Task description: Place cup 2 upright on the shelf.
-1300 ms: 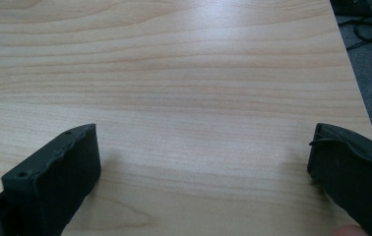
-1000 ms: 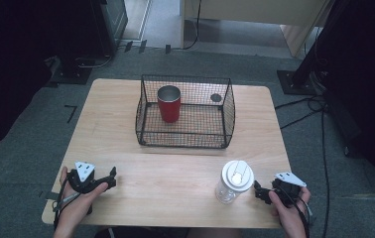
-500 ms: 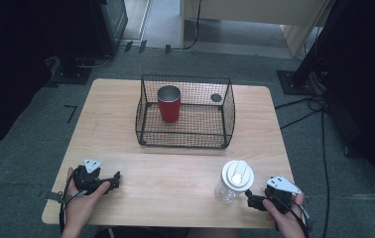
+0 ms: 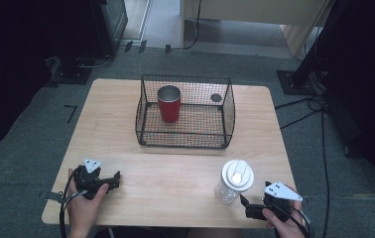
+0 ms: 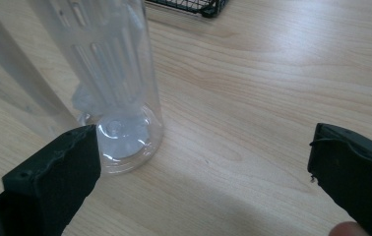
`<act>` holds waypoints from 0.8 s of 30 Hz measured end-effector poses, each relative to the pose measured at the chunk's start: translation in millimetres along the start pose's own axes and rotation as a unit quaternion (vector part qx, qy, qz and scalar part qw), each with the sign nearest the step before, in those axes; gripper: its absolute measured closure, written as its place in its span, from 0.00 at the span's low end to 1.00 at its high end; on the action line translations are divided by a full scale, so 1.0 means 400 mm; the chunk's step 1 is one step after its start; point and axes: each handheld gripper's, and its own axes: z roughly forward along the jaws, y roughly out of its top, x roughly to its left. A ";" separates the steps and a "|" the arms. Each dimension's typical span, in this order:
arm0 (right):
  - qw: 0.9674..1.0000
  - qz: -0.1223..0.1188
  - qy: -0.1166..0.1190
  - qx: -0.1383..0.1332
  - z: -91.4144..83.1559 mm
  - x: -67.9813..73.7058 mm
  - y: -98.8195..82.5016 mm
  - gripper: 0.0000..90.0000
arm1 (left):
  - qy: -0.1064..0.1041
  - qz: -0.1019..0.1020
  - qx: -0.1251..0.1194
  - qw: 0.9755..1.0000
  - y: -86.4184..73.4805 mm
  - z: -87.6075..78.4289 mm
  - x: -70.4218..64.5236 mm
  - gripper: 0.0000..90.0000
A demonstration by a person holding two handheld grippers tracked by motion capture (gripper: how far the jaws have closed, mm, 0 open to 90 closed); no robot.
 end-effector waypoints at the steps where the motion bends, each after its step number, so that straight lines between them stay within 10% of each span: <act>1: 1.000 -0.002 0.001 -0.001 -0.004 0.003 0.002 0.00 | 0.000 0.000 0.000 1.000 0.000 0.000 0.000 0.00; 12: 0.998 -0.012 0.064 -0.022 -0.023 0.045 0.016 0.00 | 0.000 0.000 0.000 1.000 0.000 0.000 0.000 0.00; 20: 0.997 -0.005 0.073 -0.028 -0.008 0.080 0.041 0.00 | 0.000 0.000 0.000 1.000 0.000 0.000 0.000 0.00; 24: 0.998 0.000 0.064 -0.026 -0.002 0.100 0.048 0.17 | 0.000 0.000 0.000 1.000 0.000 0.000 0.000 0.00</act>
